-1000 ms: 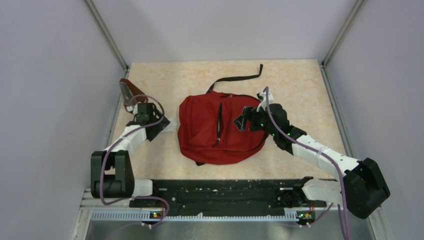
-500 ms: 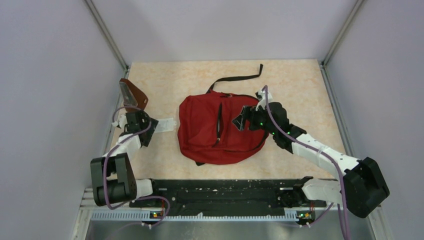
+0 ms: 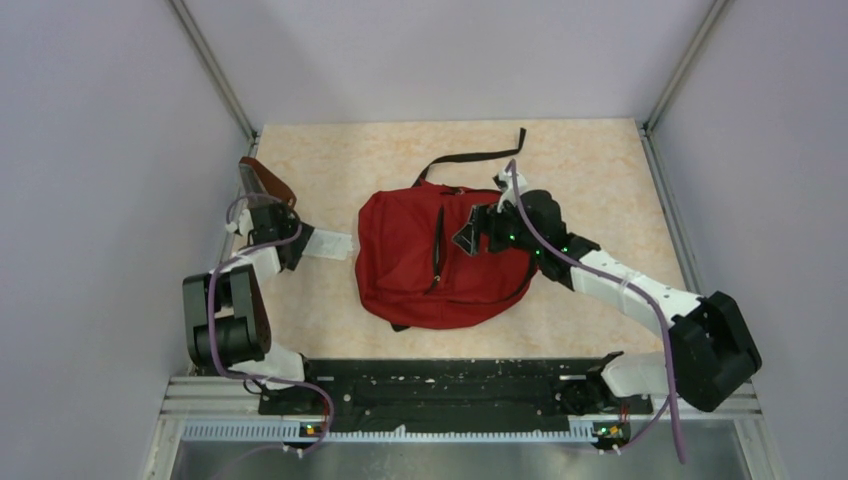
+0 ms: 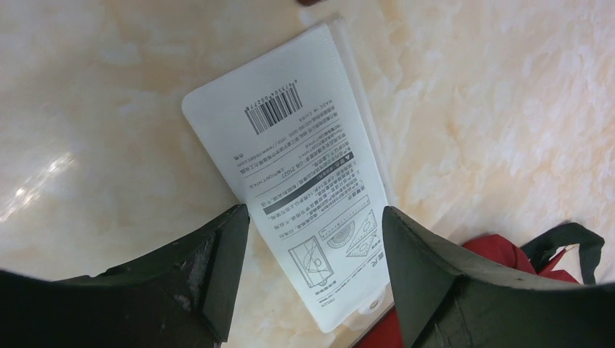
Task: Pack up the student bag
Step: Pick up the stationery from the center of the board.
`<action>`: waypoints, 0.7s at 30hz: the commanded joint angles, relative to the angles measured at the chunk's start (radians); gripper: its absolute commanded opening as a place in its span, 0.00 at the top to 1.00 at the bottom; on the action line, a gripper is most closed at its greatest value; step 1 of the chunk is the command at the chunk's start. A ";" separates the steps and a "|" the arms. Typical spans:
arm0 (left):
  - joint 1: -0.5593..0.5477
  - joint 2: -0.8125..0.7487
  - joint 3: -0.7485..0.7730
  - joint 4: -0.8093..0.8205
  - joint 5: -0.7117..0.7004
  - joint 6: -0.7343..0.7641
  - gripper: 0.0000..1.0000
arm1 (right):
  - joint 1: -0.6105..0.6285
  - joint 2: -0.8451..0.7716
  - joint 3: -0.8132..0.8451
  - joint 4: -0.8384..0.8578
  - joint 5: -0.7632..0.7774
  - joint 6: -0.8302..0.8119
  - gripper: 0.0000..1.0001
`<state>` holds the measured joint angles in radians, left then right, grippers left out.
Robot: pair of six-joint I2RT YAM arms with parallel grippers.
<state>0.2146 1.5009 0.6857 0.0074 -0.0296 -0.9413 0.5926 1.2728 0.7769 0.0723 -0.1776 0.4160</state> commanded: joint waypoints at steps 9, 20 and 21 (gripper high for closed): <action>0.004 0.040 0.118 -0.004 0.043 0.170 0.22 | 0.228 0.360 0.482 -0.106 0.010 -0.393 0.17; 0.009 -0.339 0.054 -0.193 -0.026 0.207 0.11 | 0.360 0.878 1.004 -0.177 -0.022 -0.601 0.14; 0.014 -0.377 0.062 -0.216 -0.012 0.225 0.10 | 0.361 0.921 1.052 -0.189 -0.036 -0.608 0.13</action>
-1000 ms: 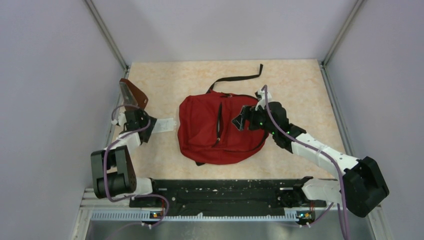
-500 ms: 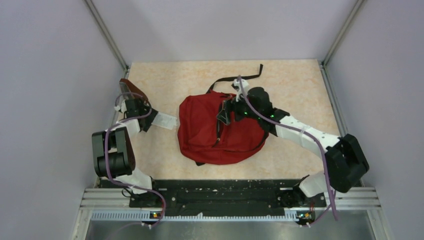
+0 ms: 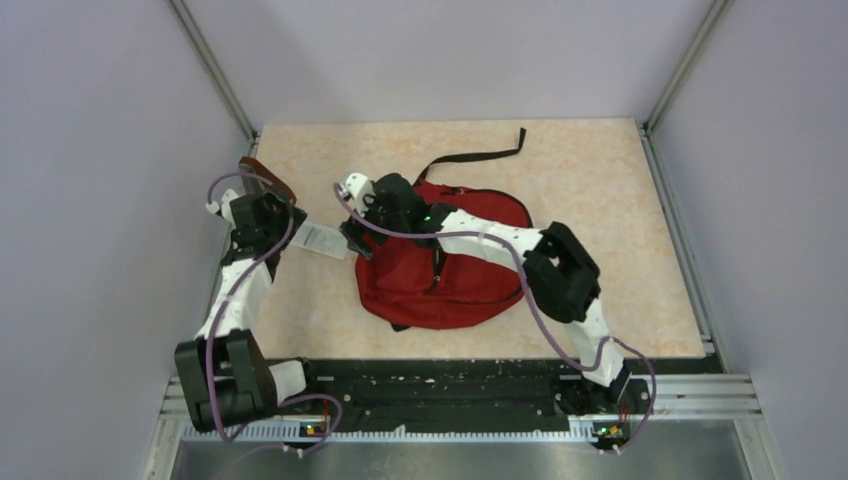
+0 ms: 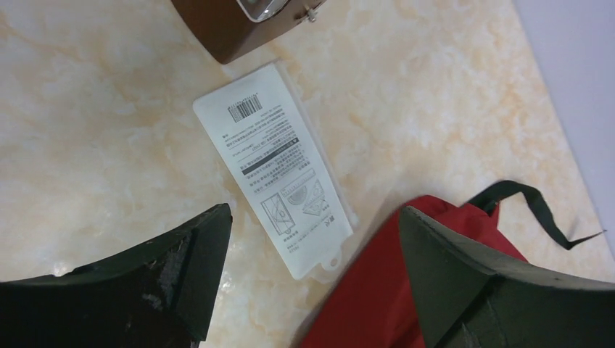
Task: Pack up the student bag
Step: Pick up the stationery from the center of the board.
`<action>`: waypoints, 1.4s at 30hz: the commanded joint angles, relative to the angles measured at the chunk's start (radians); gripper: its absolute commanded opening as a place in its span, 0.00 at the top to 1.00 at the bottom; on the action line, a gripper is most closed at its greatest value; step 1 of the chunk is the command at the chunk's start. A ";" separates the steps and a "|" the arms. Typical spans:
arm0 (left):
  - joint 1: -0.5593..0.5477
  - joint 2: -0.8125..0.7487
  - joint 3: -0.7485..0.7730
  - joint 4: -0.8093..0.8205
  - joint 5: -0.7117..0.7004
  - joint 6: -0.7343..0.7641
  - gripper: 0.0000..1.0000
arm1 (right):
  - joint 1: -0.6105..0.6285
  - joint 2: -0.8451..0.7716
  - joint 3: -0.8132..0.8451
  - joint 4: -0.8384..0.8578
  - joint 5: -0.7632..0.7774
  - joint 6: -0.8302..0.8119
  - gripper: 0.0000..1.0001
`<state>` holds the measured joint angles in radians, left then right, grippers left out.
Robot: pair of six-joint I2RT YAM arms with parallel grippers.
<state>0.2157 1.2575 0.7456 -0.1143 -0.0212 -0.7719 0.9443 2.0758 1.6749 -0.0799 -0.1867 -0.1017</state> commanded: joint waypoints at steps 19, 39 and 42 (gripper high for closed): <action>0.040 -0.289 0.219 -0.421 0.048 0.348 0.09 | 0.054 0.609 0.695 -0.264 -0.029 -0.193 0.06; 0.042 -0.362 0.179 -0.404 -0.040 0.368 0.09 | 0.079 0.669 0.631 -0.466 0.103 -0.069 0.65; 0.042 -0.370 0.175 -0.406 -0.049 0.371 0.09 | 0.088 0.618 0.541 -0.413 0.085 -0.048 0.79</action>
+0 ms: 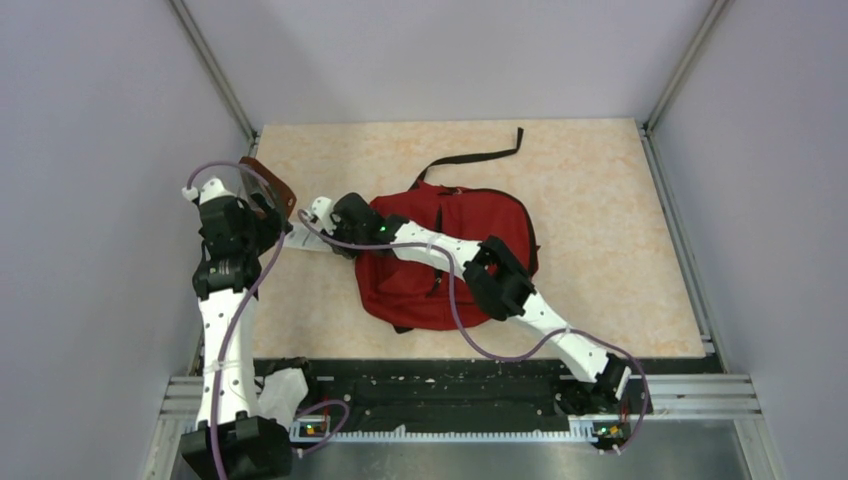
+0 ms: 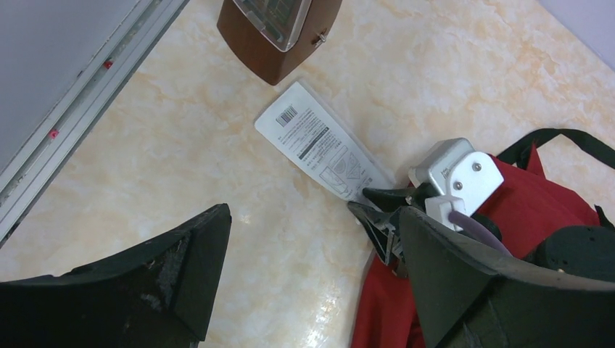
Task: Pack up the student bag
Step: Pick up the stationery from the center of the board.
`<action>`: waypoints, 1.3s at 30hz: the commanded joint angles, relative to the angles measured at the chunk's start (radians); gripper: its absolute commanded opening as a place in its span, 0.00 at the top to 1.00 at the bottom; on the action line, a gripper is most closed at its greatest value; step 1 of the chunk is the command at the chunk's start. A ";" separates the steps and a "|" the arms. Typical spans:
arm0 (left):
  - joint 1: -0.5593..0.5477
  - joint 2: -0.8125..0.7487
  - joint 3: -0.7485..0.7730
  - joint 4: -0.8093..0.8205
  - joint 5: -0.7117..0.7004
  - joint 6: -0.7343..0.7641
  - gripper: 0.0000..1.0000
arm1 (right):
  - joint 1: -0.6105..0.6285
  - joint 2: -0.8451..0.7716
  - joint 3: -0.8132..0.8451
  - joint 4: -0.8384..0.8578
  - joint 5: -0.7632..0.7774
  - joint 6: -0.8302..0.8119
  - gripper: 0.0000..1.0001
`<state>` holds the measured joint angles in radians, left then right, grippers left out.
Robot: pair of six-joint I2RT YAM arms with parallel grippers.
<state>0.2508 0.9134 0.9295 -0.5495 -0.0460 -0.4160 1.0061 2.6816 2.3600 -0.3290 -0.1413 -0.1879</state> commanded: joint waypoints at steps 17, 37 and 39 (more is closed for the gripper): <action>0.007 -0.195 -0.070 -0.033 0.218 -0.129 0.09 | 0.044 -0.608 -0.745 0.460 0.021 0.426 1.00; 0.007 -0.325 -0.385 0.403 0.607 -0.559 0.10 | 0.046 -0.925 -1.019 0.607 0.175 0.432 1.00; 0.007 -0.321 -0.388 0.445 0.611 -0.568 0.10 | 0.046 -0.936 -1.032 0.602 0.178 0.428 1.00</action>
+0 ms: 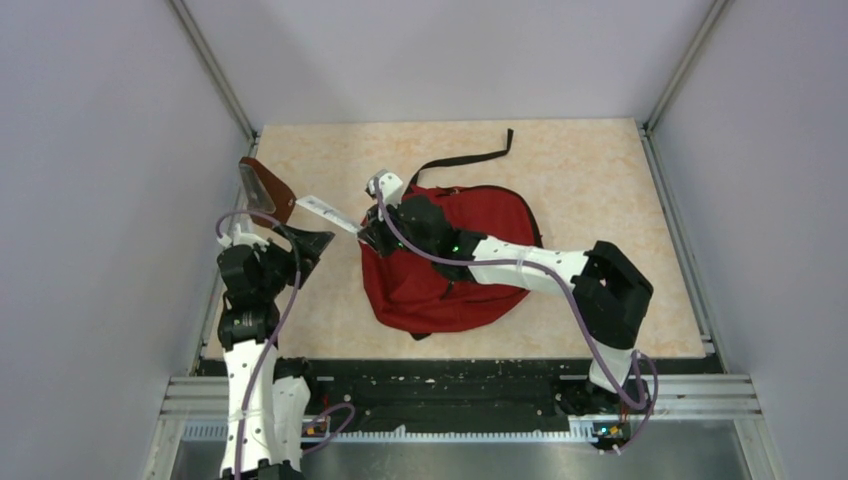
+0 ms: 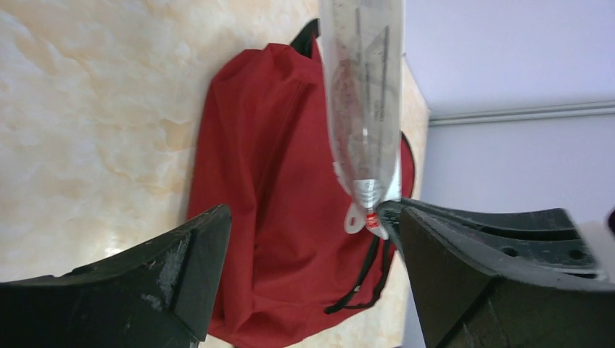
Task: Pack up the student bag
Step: Pick up the stationery from the center of the board.
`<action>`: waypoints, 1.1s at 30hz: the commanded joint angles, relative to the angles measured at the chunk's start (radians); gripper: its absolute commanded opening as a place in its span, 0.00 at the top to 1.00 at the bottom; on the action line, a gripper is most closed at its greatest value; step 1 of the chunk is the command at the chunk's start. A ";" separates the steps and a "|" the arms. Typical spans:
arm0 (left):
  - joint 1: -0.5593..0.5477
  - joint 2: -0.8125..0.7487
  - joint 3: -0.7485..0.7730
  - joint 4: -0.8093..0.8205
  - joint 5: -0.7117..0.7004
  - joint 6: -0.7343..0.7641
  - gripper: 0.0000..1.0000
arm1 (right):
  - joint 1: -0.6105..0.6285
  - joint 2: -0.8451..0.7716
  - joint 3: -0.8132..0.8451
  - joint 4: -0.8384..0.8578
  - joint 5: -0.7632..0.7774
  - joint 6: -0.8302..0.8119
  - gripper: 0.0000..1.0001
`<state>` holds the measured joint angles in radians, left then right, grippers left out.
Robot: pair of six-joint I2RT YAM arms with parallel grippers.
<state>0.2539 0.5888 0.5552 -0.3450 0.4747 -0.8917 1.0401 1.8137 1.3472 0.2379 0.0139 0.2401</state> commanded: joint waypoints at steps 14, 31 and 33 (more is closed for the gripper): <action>0.004 0.112 -0.004 0.170 0.048 -0.036 0.10 | 0.086 -0.109 -0.045 0.043 0.099 -0.094 1.00; 0.004 0.106 -0.030 0.238 0.083 -0.055 1.00 | 0.154 -0.119 -0.015 -0.063 0.170 -0.187 0.54; 0.004 0.103 -0.028 0.241 0.091 -0.036 1.00 | 0.154 -0.159 -0.047 -0.069 0.141 -0.176 0.30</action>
<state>0.2539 0.7094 0.5289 -0.1680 0.5457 -0.9646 1.1885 1.7561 1.2957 0.1730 0.1757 0.0616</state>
